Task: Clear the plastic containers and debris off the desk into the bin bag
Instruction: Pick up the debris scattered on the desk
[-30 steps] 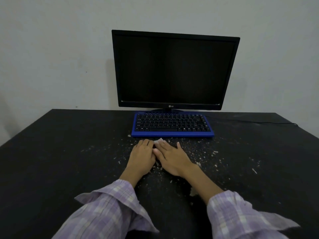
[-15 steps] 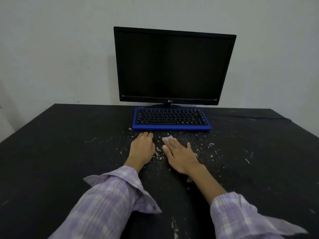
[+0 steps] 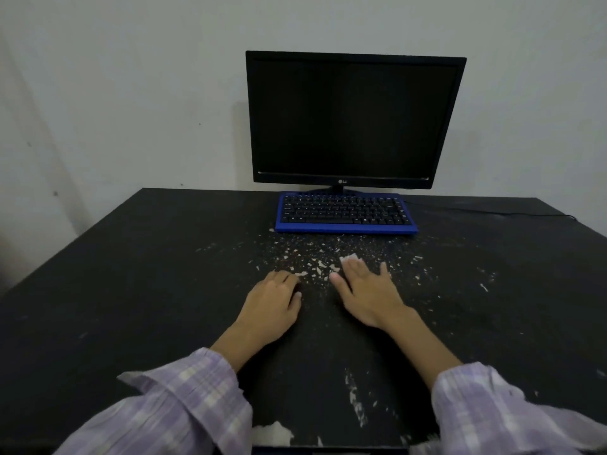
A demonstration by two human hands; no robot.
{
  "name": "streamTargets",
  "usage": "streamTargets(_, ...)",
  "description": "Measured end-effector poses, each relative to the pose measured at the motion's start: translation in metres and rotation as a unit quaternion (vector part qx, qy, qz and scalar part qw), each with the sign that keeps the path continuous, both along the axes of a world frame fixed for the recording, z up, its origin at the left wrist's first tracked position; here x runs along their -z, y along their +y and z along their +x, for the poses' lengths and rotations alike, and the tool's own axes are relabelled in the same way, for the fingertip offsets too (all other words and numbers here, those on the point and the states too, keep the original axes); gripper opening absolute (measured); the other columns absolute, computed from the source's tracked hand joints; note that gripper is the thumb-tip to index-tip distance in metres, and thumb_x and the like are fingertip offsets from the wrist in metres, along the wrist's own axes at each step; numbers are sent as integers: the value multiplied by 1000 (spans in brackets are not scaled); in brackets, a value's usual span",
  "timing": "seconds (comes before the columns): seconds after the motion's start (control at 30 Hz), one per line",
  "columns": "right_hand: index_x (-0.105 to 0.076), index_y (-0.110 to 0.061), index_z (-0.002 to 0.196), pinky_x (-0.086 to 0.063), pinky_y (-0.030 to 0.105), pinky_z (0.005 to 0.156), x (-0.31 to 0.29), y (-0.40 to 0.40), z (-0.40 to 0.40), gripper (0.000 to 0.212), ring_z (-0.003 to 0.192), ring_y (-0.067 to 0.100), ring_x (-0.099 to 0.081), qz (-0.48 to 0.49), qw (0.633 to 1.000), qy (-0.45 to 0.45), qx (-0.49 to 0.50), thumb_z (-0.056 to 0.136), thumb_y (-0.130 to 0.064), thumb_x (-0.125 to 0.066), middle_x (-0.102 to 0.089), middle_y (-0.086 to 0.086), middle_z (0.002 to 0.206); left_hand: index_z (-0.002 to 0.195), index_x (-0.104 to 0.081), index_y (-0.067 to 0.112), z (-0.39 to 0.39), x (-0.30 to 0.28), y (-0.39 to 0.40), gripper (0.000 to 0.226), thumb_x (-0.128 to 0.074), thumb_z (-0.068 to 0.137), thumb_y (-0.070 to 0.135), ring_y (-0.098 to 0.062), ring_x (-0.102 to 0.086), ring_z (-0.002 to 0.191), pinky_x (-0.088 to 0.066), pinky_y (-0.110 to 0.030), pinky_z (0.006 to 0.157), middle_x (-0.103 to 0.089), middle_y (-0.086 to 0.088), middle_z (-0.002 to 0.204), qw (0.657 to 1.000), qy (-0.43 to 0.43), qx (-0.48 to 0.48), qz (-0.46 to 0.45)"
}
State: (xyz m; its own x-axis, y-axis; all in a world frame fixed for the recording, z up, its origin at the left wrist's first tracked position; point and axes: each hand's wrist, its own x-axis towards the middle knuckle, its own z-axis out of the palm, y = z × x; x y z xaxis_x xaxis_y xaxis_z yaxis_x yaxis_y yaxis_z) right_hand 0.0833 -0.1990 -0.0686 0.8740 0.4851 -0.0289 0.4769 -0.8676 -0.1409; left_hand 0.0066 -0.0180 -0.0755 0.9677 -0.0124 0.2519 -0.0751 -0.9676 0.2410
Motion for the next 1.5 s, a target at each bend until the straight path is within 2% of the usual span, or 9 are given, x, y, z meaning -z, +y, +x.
streamTargets(0.2, -2, -31, 152, 8, 47, 119, 7, -9, -64, 78, 144, -2, 3, 42, 991, 8, -129, 82, -65, 6, 0, -14, 159, 138, -41, 14, -12, 7, -2, 42, -36, 99, 28, -16, -37, 134, -26, -28, 113, -44, -4, 142, 1000, -15, -2, 0)
streamTargets(0.4, -5, -31, 152, 10, 44, 118, 5, -20, -67, 79, 145, 0, 1, 49, 998, 5, -36, 81, -64, 7, -2, -15, 159, 140, -39, 14, -24, 8, -6, 43, -33, 100, 28, -17, -33, 137, -22, -27, 115, -42, -4, 145, 1000, -15, -2, 6)
streamTargets(0.57, -2, -31, 152, 6, 45, 120, 11, -8, -103, 81, 143, -4, 8, 68, 992, 14, -102, 79, -65, 9, 3, -17, 158, 142, -37, 16, -52, 12, -3, 44, -32, 100, 29, -15, -29, 140, -17, -25, 116, -37, -2, 149, 1000, -15, 11, 6)
streamTargets(0.8, -6, -26, 153, 9, 46, 119, 3, 12, -124, 91, 146, 2, 4, 70, 991, 26, -110, 74, -66, 14, -2, -10, 160, 130, -52, 10, -63, 14, -3, 44, -32, 95, 27, -21, -44, 131, -30, -28, 110, -53, -9, 136, 999, -43, 20, -5)
streamTargets(0.97, 1, -38, 150, 17, 35, 117, 8, -17, -165, 76, 139, -13, 17, 70, 980, 52, -179, 81, -67, 11, 10, -25, 155, 136, -47, 11, -65, 13, -3, 40, -37, 97, 18, -17, -38, 136, -25, -25, 113, -47, -6, 142, 999, -46, 18, -9)
streamTargets(1.1, 4, -47, 147, 10, 38, 119, 8, -58, -154, 79, 137, -17, 17, 54, 994, 21, -93, 74, -70, 23, 12, -31, 152, 137, -45, 12, -65, 12, -4, 40, -37, 98, 20, -18, -36, 137, -24, -26, 114, -45, -5, 144, 999, -44, 14, -2)
streamTargets(1.23, 0, -33, 151, 7, 40, 120, 10, -47, -149, 88, 143, -4, 11, 72, 997, 2, -28, 74, -70, 21, 9, -20, 155, 127, -56, 5, -67, 18, -12, 35, -49, 94, 15, -26, -49, 129, -35, -34, 109, -56, -13, 132, 999, -53, -9, 8)
streamTargets(1.43, 3, -35, 151, 18, 36, 116, 10, -26, -184, 75, 140, -9, 18, 78, 988, 48, -128, 83, -66, 6, 12, -21, 156, 112, -65, 6, -72, 21, -15, 35, -42, 90, 22, -27, -62, 112, -48, -38, 96, -67, -13, 115, 996, -74, -8, 40)
streamTargets(1.5, 3, -41, 149, 20, 35, 114, 10, -44, -185, 72, 137, -15, 19, 72, 988, 49, -124, 82, -67, 9, 12, -26, 154, 115, -64, 6, -73, 21, -15, 29, -53, 91, 16, -28, -60, 115, -45, -39, 99, -66, -14, 119, 997, -72, -8, 35)
